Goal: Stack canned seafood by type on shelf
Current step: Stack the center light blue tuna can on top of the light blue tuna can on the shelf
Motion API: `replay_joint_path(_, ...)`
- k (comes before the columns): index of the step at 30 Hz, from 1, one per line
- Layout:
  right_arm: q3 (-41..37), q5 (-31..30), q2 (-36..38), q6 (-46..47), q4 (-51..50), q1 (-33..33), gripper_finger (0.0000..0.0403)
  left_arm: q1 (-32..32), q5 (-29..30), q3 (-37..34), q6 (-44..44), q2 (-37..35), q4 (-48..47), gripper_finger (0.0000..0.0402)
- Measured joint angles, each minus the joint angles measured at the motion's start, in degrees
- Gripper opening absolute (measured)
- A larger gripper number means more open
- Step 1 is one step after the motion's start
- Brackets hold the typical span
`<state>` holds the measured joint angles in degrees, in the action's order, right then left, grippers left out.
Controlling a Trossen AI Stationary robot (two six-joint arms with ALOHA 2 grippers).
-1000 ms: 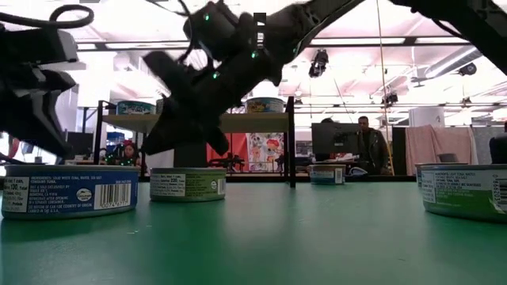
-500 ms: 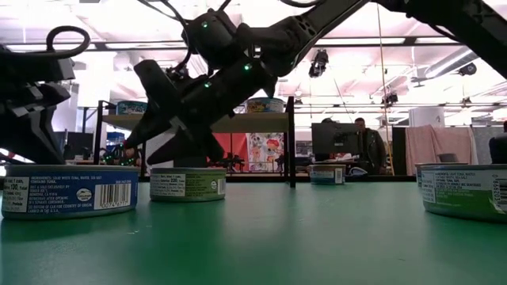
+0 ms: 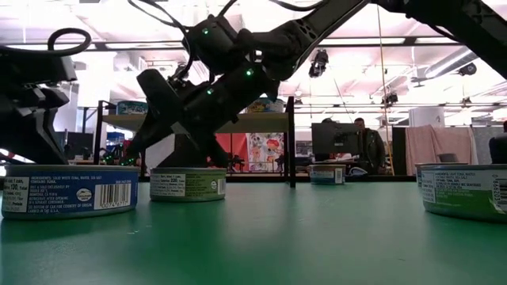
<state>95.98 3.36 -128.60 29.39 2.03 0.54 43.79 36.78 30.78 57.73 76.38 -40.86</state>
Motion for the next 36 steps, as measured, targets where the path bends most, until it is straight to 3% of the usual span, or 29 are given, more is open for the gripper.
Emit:
replay_joint_path(8,-0.7,0.0,0.0,-0.5,0.4,0.0,0.027,0.2,-1.2,-0.8,4.6,0.0,0.2,0.0)
replay_joint_path(14,-1.1,0.9,0.0,-0.7,1.0,0.0,0.0287,3.6,-1.7,-1.0,9.1,0.3,0.5,0.0)
replay_joint_path(17,-1.7,1.6,0.0,-0.7,4.0,0.1,0.0297,5.2,-6.3,-1.8,10.9,0.8,1.3,0.0)
replay_joint_path(22,-1.7,4.6,0.0,-3.5,8.7,0.0,0.0311,5.3,-4.3,-2.3,10.4,0.7,2.0,0.0)
replay_joint_path(29,-1.7,5.2,0.0,-14.5,9.0,-1.3,0.0306,5.3,-3.1,-3.5,10.4,0.6,3.8,0.0)
replay_joint_path(36,-1.7,9.2,0.0,-23.5,8.5,-2.1,0.0291,5.3,3.2,-1.9,8.4,0.6,4.7,0.0)
